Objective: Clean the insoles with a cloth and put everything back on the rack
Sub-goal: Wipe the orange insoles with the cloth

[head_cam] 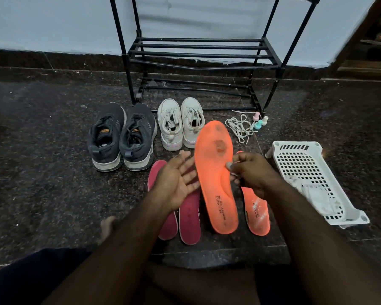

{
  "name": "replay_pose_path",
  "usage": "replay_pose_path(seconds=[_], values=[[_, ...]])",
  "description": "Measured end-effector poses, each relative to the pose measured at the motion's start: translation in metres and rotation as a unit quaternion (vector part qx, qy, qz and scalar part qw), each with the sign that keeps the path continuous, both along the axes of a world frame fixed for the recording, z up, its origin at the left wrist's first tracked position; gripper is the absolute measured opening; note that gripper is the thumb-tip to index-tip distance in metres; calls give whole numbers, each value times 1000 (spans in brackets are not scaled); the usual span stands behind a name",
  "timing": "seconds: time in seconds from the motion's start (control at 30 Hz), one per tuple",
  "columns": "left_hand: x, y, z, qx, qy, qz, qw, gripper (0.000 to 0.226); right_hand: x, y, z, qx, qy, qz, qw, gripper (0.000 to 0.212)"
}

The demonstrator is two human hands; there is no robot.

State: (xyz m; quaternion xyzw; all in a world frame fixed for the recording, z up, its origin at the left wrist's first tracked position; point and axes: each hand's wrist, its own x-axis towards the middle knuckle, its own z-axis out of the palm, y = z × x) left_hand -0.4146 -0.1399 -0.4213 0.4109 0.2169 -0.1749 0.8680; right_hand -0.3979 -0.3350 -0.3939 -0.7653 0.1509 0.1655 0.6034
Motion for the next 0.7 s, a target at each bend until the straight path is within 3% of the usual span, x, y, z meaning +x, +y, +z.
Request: replay_pose_path(seconds=[0.23, 0.53, 0.7], values=[[8, 16, -9, 61, 8, 100, 993, 34, 4, -23, -40, -69, 94, -27, 993, 36], [7, 13, -12, 87, 24, 91, 992, 32, 8, -14, -64, -114, 122, -6, 986, 33], [4, 10, -13, 97, 26, 68, 993, 35, 8, -13, -67, -264, 92, 53, 959, 21]])
